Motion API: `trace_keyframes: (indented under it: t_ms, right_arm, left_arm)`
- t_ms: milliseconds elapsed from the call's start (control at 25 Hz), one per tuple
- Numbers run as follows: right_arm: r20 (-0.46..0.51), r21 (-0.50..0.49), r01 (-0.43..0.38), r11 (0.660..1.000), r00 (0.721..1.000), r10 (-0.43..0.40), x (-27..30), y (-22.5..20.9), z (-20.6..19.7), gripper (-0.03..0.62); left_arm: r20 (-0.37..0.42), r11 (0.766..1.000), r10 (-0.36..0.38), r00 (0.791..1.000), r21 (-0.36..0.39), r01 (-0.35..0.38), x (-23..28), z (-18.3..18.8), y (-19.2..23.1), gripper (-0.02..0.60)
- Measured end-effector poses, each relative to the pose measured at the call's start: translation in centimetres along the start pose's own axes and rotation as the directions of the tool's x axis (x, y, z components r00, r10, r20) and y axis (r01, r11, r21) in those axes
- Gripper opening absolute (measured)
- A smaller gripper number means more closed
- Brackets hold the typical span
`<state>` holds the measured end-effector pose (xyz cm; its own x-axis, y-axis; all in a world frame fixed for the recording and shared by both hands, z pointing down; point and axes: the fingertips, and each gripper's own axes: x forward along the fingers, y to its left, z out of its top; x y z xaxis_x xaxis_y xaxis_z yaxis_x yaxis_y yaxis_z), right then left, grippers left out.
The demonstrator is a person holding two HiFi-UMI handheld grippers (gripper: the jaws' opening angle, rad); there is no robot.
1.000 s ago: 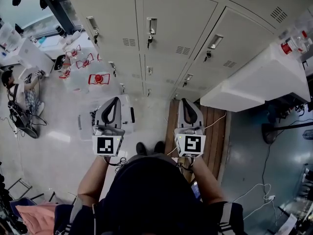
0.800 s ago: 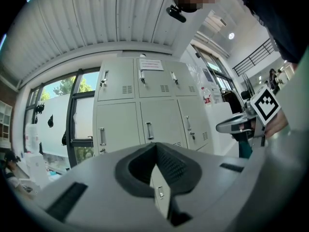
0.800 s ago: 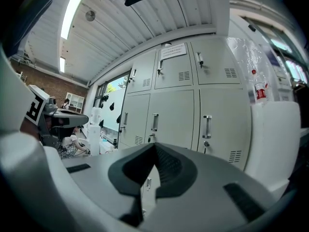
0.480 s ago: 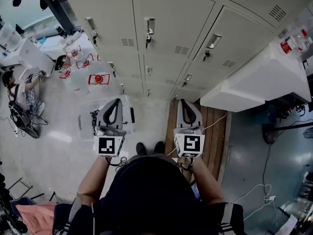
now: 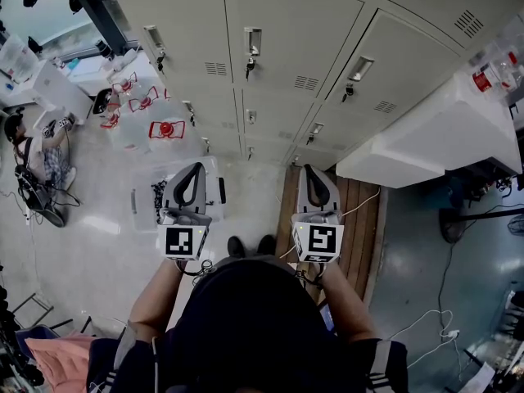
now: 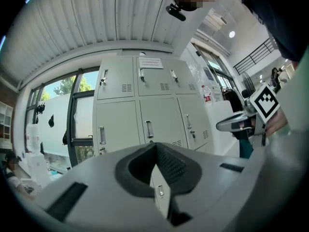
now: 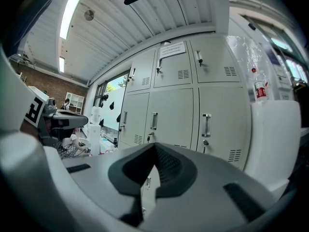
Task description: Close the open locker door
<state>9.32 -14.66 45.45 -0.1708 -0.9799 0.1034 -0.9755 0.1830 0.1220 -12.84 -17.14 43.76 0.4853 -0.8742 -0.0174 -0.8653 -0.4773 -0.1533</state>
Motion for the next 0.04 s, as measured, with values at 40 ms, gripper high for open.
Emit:
trace_keyframes:
  t_ms: [40]
  right_arm:
    - [0.0, -0.002, 0.0, 1.0, 1.0, 0.0, 0.04, 0.0, 0.01, -0.005]
  left_arm:
    - [0.012, 1.0, 0.0, 1.0, -0.006, 0.0, 0.1, 0.08, -0.03, 0.002]
